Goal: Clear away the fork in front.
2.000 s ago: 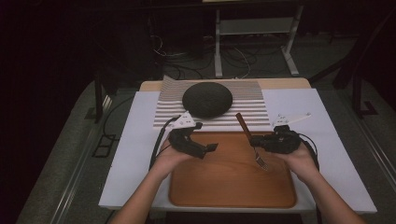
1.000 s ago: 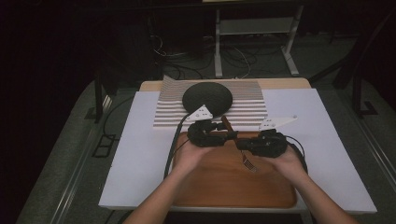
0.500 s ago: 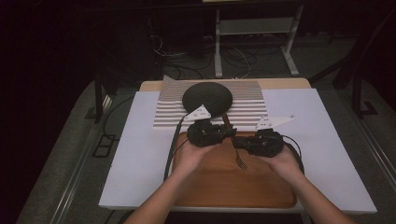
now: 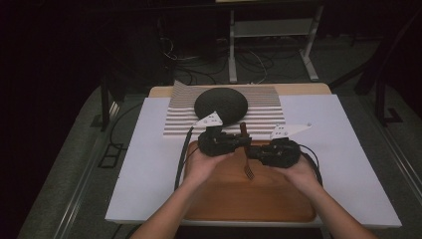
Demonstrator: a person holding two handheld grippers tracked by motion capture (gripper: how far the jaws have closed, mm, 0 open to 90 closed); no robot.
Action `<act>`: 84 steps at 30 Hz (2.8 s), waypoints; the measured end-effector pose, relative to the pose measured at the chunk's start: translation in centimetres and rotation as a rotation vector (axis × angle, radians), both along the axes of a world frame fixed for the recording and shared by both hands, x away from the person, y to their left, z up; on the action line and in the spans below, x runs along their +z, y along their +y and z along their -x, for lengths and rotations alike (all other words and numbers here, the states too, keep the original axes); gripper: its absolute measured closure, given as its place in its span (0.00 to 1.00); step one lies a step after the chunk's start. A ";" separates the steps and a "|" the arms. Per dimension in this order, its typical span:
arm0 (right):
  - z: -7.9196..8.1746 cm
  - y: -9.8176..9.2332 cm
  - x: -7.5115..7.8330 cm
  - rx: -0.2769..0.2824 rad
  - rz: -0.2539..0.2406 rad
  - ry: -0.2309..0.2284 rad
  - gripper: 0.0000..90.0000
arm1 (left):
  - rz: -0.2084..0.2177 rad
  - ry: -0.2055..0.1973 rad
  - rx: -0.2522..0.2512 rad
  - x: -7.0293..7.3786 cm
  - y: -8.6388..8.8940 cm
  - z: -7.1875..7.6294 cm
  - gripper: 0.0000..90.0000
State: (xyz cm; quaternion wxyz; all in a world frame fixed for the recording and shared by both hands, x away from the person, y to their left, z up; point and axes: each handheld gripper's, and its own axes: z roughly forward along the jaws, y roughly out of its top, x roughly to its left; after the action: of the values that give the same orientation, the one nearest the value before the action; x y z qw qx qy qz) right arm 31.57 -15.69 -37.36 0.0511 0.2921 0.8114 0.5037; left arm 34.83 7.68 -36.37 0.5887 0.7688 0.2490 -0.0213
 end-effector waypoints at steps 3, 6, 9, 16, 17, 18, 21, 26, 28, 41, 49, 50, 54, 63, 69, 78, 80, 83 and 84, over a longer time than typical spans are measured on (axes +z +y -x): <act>-0.1 -0.2 -0.1 0.004 -0.002 -0.001 0.64 | -0.009 0.002 -0.001 0.0 0.3 -0.1 0.89; -0.3 -0.6 -0.1 0.006 -0.020 0.008 0.55 | -0.002 -0.001 0.007 0.2 0.9 -0.3 0.91; -0.3 -1.0 -0.3 -0.015 -0.028 -0.004 0.40 | -0.001 -0.004 0.006 0.4 1.5 -0.5 0.91; -0.7 -3.0 -1.2 -0.108 -0.021 -0.035 0.20 | -0.014 -0.007 -0.010 1.0 3.6 -0.9 0.90; -0.7 -3.3 -1.3 -0.116 -0.015 -0.043 0.18 | -0.015 -0.006 -0.011 1.1 4.0 -1.0 0.90; -0.7 -3.6 -1.4 -0.124 -0.003 -0.054 0.16 | -0.015 -0.006 -0.011 1.1 4.0 -1.0 0.90; -0.8 -4.7 -1.7 -0.158 -0.003 -0.053 0.15 | -0.020 0.003 -0.012 1.5 5.6 -1.1 0.90; -0.3 -6.4 -2.3 -0.178 0.012 -0.069 0.14 | -0.034 0.011 -0.019 1.7 7.0 -1.1 0.90; 0.0 -7.1 -2.5 -0.185 0.016 -0.067 0.14 | -0.044 0.016 -0.023 1.8 7.6 -1.0 0.90; 2.8 -10.9 -4.6 -0.230 0.060 -0.067 0.08 | -0.076 0.059 -0.019 2.4 12.1 0.7 0.90; 4.5 -12.4 -5.9 -0.241 0.083 -0.039 0.06 | -0.097 0.100 -0.015 2.3 13.6 1.8 0.90; 4.6 -12.5 -6.0 -0.240 0.089 -0.037 0.06 | -0.101 0.115 -0.018 2.2 13.8 2.1 0.90; 4.3 -12.5 -6.1 -0.250 0.097 -0.042 0.05 | -0.121 0.144 -0.034 1.5 14.0 2.1 0.90; 4.2 -12.3 -6.1 -0.244 0.099 -0.054 0.05 | -0.149 0.147 -0.013 -0.2 12.8 1.1 0.88; 4.1 -12.3 -6.0 -0.247 0.098 -0.059 0.05 | -0.150 0.142 -0.001 -1.8 11.2 -0.2 0.86; 4.0 -12.4 -6.1 -0.254 0.095 -0.058 0.05 | -0.255 0.214 -0.047 -5.1 7.8 -1.3 0.83; 4.0 -12.4 -6.1 -0.254 0.096 -0.056 0.05 | -0.275 0.230 -0.054 -5.8 7.3 -1.4 0.83; 4.0 -12.4 -6.1 -0.256 0.097 -0.058 0.05 | -0.308 0.246 -0.071 -6.7 6.6 -1.4 0.83; 4.0 -12.4 -6.1 -0.256 0.096 -0.058 0.05 | -0.319 0.253 -0.072 -7.0 6.4 -1.4 0.83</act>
State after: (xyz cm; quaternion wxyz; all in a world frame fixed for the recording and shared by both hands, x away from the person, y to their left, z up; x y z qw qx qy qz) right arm 27.55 -28.10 -43.45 0.1526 0.3758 0.7888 0.4617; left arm 36.28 14.11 -43.39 0.4221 0.8519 0.2937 -0.0990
